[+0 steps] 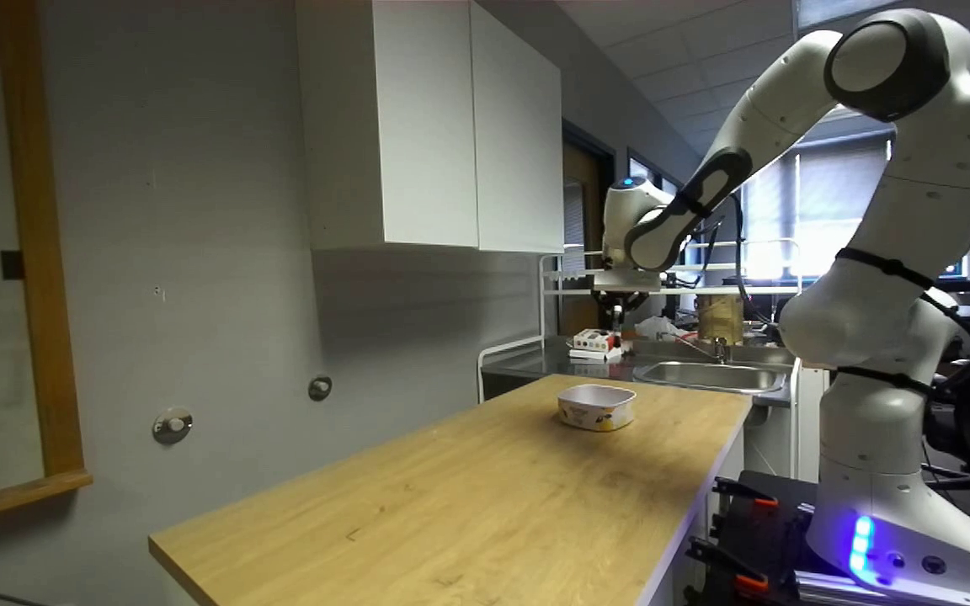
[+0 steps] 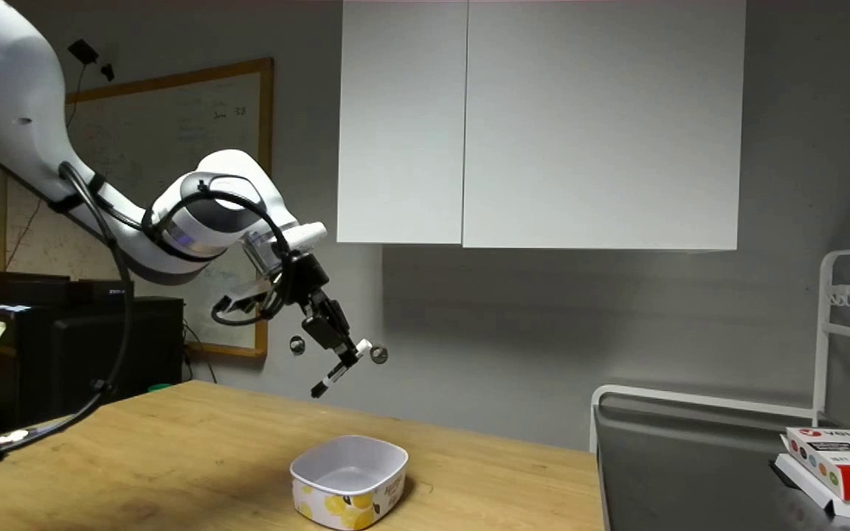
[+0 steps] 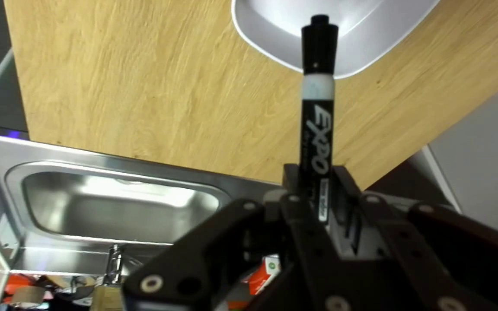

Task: Put the marker in the bowl

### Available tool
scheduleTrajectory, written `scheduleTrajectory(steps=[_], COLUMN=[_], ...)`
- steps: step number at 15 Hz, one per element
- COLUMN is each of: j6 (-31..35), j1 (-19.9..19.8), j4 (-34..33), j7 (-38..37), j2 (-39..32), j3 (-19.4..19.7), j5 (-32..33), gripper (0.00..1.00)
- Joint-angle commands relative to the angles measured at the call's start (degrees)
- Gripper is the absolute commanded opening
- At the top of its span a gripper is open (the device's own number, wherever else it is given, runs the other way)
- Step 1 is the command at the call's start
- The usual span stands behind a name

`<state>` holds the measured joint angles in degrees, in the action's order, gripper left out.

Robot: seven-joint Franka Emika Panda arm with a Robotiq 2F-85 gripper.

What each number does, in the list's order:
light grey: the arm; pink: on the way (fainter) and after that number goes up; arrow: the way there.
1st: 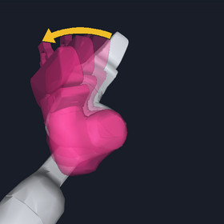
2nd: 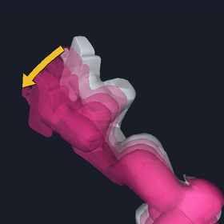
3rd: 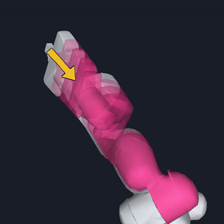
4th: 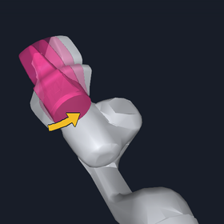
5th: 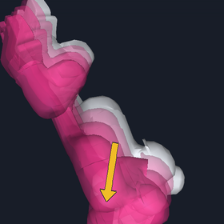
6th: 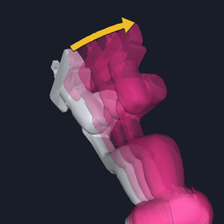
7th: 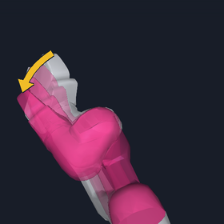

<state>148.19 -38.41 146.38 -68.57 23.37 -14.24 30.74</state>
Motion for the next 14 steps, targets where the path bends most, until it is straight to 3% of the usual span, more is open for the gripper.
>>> scheduleTrajectory(steps=[1,3,5,6,7,9,13,14], j6=[-4.2,-10.0,-16.3,-22.0,-25.5,-32.4,-39.3,-39.4], j1=[-11.9,-16.6,-17.5,-10.1,-8.3,0.3,19.3,22.4], j4=[-2.0,-3.6,-5.7,-7.3,-8.6,-11.2,-17.3,-18.7], j7=[-15.5,-24.5,-31.9,-36.7,-39.3,-43.4,-45.3,-44.9], j2=[-1.3,-2.6,-6.3,-10.3,-13.0,-18.7,-27.7,-29.1], j3=[-14.3,-22.9,-28.8,-24.7,-25.1,-21.0,-5.7,-2.5], j5=[8.1,12.3,15.8,20.4,22.2,25.4,27.8,27.6], gripper=[0.05,0.05,0.05,0.05,0.05,0.05,0.05,0.05])
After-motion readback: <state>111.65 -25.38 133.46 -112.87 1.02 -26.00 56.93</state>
